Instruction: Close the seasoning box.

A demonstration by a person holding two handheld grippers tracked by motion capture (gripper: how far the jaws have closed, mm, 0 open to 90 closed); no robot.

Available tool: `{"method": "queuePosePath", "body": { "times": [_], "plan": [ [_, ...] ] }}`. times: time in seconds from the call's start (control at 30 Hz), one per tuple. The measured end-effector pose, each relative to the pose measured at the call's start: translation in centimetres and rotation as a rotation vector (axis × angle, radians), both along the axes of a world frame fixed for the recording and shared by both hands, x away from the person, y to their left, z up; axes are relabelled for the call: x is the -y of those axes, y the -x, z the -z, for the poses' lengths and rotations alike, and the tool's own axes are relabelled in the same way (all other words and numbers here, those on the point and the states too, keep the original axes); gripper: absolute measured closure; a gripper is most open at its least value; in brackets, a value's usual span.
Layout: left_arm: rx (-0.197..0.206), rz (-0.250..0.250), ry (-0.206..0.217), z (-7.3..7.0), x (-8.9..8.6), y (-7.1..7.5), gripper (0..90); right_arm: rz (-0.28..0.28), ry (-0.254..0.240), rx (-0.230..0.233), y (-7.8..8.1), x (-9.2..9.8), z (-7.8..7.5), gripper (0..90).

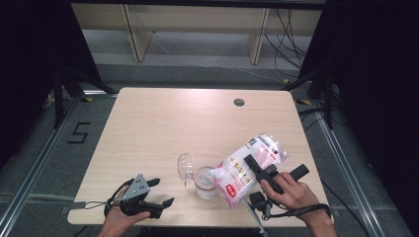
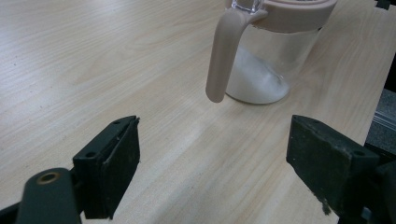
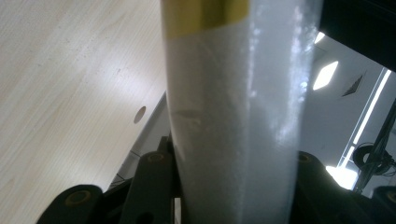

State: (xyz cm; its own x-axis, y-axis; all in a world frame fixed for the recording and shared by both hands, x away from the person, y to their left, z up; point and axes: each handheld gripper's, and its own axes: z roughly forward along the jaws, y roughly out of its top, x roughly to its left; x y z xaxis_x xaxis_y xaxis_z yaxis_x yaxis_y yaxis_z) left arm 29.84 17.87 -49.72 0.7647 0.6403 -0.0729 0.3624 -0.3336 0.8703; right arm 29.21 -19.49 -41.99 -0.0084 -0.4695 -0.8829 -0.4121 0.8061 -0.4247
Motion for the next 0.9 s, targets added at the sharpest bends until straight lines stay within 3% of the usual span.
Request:
{"method": "queuePosePath", "body": {
  "times": [0.43,0.63,0.67,0.7,0.8,0.9],
  "plan": [
    [-0.001,0.001,-0.001,0.01,0.02,0.0,17.1,-0.02,0.01,-0.003,-0.08,-0.16,0.0,67.5],
    [-0.003,0.001,-0.001,0.01,0.02,0.0,17.1,0.004,-0.01,-0.01,0.03,0.0,0.07,67.6],
    [-0.003,0.001,0.0,0.01,0.02,0.01,17.0,-0.07,0.079,0.007,-0.3,-0.53,-0.46,67.6],
    [-0.003,0.001,0.0,0.02,0.02,0.0,17.1,0.001,-0.006,-0.008,0.0,0.0,0.03,67.6],
    [0.013,0.012,-0.014,-0.04,-0.07,-0.1,17.1,0.002,-0.015,-0.004,0.0,0.06,0.08,67.6],
    [-0.003,0.0,0.0,0.02,0.02,0.01,17.1,0.002,-0.014,-0.005,0.01,0.05,0.06,67.6]
  ]
}}
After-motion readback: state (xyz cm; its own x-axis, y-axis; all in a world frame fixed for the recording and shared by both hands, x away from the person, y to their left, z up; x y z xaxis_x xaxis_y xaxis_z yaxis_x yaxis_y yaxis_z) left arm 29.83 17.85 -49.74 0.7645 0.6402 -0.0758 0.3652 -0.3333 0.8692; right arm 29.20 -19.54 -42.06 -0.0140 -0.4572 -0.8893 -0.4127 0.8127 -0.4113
